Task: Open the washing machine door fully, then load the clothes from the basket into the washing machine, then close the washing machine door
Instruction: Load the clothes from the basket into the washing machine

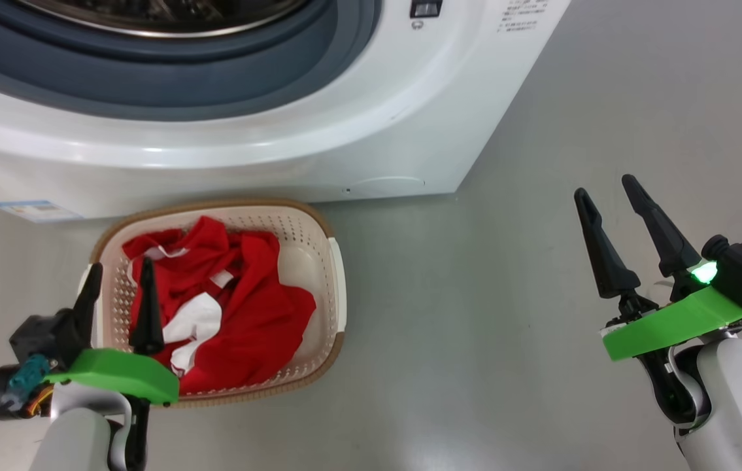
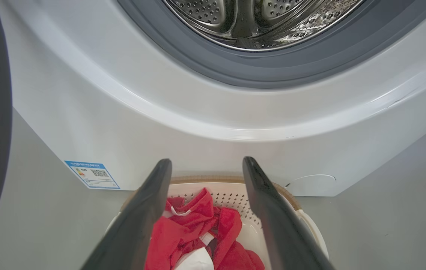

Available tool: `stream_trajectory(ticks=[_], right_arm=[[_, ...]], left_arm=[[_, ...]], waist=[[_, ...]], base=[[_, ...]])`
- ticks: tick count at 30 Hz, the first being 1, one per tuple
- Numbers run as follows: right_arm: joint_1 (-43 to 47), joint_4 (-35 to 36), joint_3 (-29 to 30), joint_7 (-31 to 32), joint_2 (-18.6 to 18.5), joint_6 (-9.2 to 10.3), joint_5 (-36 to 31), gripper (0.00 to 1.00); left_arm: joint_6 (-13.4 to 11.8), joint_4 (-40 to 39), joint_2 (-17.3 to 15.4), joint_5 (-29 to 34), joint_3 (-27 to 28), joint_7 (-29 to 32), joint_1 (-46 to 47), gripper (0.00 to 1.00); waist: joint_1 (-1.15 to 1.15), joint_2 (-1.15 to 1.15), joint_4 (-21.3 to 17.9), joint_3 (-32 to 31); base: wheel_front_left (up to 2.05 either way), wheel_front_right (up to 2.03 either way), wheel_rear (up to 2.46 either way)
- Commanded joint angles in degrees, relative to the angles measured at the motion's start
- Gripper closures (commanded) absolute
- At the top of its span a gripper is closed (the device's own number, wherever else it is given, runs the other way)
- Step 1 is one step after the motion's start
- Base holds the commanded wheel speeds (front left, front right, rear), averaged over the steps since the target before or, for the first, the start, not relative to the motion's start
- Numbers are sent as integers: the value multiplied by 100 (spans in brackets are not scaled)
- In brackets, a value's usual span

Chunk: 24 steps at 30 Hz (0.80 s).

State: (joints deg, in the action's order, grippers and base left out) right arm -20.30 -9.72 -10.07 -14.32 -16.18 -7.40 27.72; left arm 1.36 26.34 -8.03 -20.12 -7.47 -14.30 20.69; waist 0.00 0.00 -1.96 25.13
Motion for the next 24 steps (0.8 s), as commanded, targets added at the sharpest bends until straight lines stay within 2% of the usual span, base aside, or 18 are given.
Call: stream_trajectory(ticks=[1,12,24], right_arm=[[-27,153,-92,-68,-19,-9,-64,0],[-232,217,-115,-68,-20,-9,-90,0],[-451,268,-180,-68,16,-9,-111,0]], left_arm=[[61,42,-116,76,213,-70,174,0],[207,811,-59,174,293,-70,716,0],[346,2178,-117,203,384,-70,1524,0]], waist=[[0,0,-27,151],[0,0,-64,609],[0,0,-190,1082]], base=[[0,0,0],[0,0,0],[0,0,0]])
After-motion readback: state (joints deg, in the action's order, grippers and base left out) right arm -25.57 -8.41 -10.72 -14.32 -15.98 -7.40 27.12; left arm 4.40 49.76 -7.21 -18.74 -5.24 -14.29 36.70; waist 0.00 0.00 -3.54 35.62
